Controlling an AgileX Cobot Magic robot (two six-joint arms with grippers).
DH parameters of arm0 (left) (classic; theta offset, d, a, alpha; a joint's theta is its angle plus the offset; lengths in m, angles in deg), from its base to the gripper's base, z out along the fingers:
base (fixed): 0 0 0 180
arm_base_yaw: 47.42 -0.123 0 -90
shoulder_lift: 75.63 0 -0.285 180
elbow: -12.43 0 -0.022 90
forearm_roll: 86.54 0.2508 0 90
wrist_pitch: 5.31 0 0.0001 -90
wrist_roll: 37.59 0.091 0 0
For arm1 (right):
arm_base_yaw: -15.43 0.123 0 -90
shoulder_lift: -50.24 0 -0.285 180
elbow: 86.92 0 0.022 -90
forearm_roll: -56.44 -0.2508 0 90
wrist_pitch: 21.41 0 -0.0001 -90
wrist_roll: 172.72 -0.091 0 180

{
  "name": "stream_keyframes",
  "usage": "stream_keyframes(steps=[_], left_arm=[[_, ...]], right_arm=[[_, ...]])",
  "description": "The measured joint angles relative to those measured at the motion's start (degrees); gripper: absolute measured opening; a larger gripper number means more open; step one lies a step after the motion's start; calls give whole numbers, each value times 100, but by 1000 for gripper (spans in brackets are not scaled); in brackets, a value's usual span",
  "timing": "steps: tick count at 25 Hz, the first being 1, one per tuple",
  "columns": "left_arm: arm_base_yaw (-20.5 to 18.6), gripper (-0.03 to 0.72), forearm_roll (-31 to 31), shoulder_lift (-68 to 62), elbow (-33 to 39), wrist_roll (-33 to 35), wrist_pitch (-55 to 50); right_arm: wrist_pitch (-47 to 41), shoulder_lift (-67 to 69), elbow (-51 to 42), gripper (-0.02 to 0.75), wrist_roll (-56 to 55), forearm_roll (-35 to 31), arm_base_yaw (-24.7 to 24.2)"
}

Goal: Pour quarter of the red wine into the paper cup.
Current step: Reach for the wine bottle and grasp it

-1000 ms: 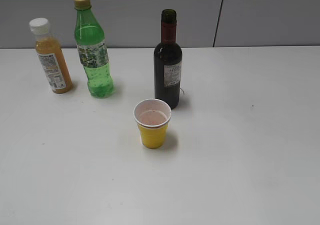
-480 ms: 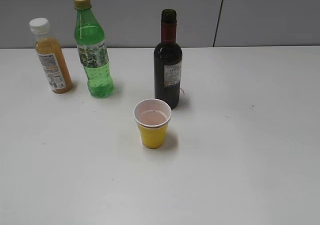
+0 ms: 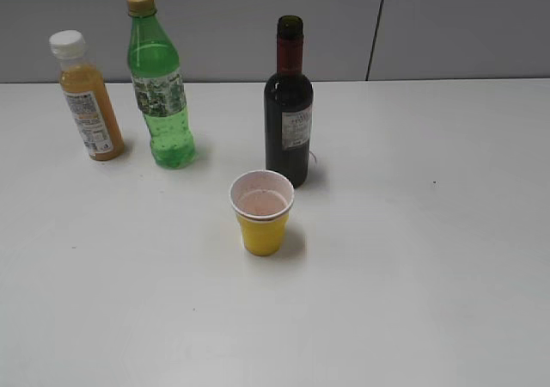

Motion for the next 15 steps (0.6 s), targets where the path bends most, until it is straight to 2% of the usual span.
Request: stream_keyframes(steps=[2,4,6,10,15], left_arm=[[0,524,-34,0,0,0,9],[0,627,-76,-52,0,0,20],[0,666,-89,-219,-6,0,54],[0,683,-166,-722,-112,178,500],[0,683,-396,-1587,-141,645,1745]], right_arm=[[0,0,0,591,0,0,0],[0,0,0,591,0,0,0],[0,0,0,591,0,0,0],[0,0,0,591,0,0,0],[6,0,0,591,-6,0,0]])
